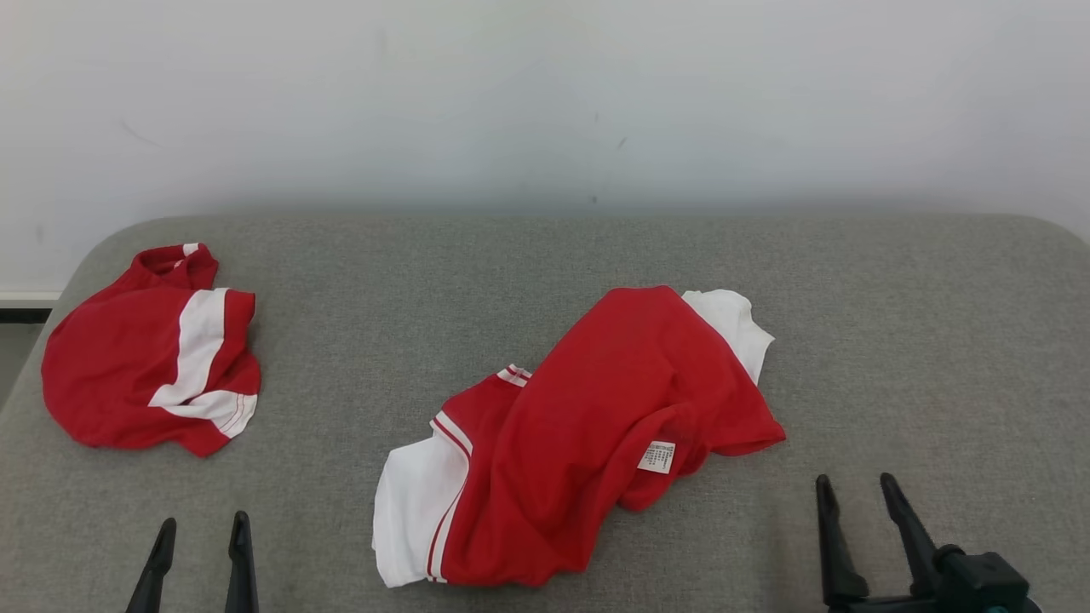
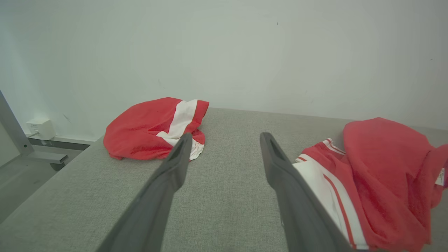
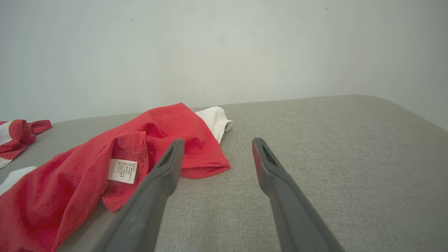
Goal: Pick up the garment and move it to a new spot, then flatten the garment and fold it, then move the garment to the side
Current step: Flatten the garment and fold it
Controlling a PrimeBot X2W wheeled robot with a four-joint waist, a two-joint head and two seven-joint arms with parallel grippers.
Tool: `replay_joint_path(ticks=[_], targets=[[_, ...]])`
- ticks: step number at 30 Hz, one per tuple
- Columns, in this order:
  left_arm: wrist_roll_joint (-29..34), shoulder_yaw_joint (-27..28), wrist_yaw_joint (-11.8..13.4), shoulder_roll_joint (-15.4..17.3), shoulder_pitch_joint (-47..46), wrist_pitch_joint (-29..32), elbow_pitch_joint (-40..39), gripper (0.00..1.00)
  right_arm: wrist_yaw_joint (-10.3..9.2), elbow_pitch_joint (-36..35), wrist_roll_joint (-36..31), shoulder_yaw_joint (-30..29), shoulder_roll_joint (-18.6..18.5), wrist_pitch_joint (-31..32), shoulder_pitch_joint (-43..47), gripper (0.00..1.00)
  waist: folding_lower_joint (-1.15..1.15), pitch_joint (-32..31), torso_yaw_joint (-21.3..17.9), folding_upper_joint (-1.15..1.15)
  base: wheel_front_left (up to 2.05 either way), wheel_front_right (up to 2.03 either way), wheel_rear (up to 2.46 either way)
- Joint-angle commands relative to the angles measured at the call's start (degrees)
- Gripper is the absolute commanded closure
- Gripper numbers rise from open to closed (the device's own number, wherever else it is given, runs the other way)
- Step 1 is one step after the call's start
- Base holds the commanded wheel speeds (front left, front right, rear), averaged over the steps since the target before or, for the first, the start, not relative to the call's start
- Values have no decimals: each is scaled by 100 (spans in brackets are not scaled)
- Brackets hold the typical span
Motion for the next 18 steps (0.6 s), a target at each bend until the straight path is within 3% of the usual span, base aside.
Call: replay_joint_path(ticks=[1, 10, 18], targets=[[75, 2, -9, -59, 15, -21, 37, 0, -13, 55, -9, 107, -9, -2, -53, 0, 0, 8, 31, 0, 0, 0, 0], [138, -22, -105, -136, -272, -21, 176, 0, -13, 410, -166, 674, -184, 150, -710, 0, 0, 121, 220, 0, 0, 0, 0], [173, -122, -172, -245, -486, -21, 279, 0, -13, 1335, 9, 1118, -461, 256, -1410, 0, 0, 218, 616, 0, 0, 0, 0]])
